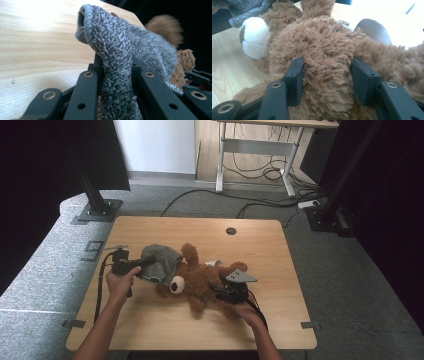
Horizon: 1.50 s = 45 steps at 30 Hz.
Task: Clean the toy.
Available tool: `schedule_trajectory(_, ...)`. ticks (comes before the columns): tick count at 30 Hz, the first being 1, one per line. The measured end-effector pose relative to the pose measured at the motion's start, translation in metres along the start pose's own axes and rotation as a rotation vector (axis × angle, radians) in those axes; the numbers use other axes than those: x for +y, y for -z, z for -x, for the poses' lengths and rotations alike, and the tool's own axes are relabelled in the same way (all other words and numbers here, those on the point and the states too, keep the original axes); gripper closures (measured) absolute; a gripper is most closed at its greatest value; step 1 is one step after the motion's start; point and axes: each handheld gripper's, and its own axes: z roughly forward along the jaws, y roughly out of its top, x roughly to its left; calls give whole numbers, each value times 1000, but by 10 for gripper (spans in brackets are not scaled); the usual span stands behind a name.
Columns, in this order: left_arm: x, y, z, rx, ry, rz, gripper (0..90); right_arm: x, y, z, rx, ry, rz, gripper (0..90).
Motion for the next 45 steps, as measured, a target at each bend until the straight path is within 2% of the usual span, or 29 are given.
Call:
schedule_trajectory(3,-3,-5,-2,15,-9,-29,755,0,0,0,0,0,2,477)
schedule_trajectory(11,-6,-9,-9,57,-13,-60,755,-1,1,0,4,2,0,475)
schedule_trajectory(16,-8,-9,-4,67,-52,-61,758,3,2,-1,-6,16,-1,442)
schedule_trajectory(24,-10,-12,-3,95,-84,-63,760,19,5,0,-15,14,-5,367)
schedule_trajectory(29,-10,-13,-2,96,-90,-65,760,43,3,-3,-12,21,13,329)
schedule_trajectory(34,-11,-13,-2,98,-92,-64,760,69,-18,-3,12,15,-20,298)
schedule_trajectory(36,-11,-14,-2,98,-95,-63,760,76,-31,-5,17,14,-51,282)
schedule_trajectory(38,-11,-14,-2,97,-98,-65,761,81,-45,-5,3,-11,-93,275)
schedule_trajectory(41,-12,-13,-2,94,-104,-64,761,82,-60,-5,-4,-17,-117,401)
schedule_trajectory(43,-14,-13,-4,90,-102,-64,761,80,-67,-6,-23,7,-126,559)
schedule_trajectory(45,-16,-11,-7,86,-95,-64,761,77,-70,-6,-16,13,-137,684)
